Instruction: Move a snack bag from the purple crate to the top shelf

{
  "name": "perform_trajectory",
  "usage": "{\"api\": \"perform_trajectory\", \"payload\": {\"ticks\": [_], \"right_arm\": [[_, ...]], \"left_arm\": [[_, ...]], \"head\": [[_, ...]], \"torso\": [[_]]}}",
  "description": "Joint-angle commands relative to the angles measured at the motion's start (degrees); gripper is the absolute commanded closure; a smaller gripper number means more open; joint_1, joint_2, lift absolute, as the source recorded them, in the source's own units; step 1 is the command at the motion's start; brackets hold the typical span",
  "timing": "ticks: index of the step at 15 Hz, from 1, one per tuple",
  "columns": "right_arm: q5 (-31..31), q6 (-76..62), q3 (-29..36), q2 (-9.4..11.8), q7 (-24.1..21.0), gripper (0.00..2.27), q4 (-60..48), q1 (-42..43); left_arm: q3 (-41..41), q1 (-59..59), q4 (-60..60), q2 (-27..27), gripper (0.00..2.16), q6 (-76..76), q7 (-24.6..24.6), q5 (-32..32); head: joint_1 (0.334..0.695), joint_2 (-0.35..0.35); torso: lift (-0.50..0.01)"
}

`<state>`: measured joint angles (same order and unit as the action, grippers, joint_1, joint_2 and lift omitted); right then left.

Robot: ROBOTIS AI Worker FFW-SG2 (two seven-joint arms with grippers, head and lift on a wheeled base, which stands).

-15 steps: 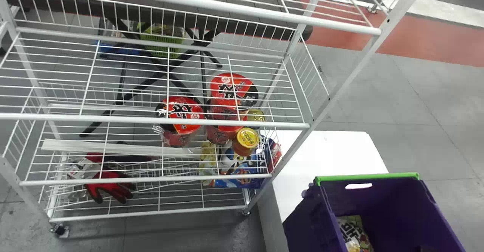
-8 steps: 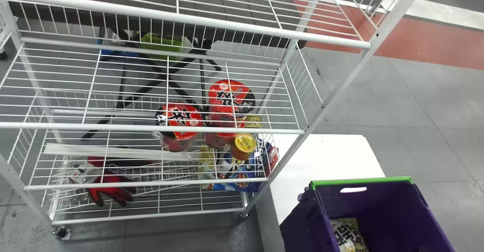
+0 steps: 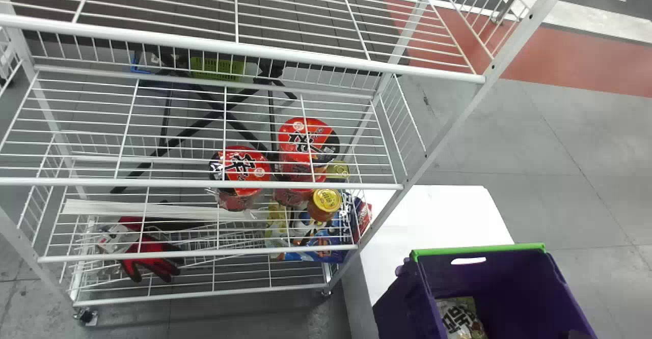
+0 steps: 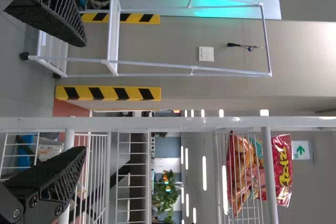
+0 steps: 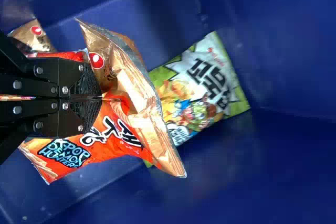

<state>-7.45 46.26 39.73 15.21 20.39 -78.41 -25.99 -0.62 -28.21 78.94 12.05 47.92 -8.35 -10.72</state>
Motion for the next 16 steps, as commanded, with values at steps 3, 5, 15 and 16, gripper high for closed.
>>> {"api": "perform_trajectory", "payload": {"ticks": [3,5,15,16], "right_arm": [[-0.11,-3.23,-0.09,-0.27,-0.35,2.25,1.24,0.06],[-0.11,-5.51,-0.09,-0.35,-0.79,2.25,2.21,0.06],[0.42,-11.84,-1.93,-0.62,-2.9,2.25,5.11,0.59],[0.51,-12.37,-2.11,-0.62,-2.99,2.25,5.46,0.67]], "left_arm": [[0.0,0.09,-0.63,-0.1,0.12,-0.24,0.09,0.0],[0.0,0.27,-0.63,-0.1,0.12,-0.94,0.09,0.0],[0.09,1.06,-2.3,0.08,0.12,-1.3,0.26,-0.09],[0.0,1.06,-2.3,0.08,0.12,-1.3,0.26,-0.09]], "head": [[0.695,-0.35],[0.695,-0.35],[0.695,-0.35],[0.695,-0.35]], "torso": [[-0.281],[-0.272],[-0.233],[-0.228]]}}
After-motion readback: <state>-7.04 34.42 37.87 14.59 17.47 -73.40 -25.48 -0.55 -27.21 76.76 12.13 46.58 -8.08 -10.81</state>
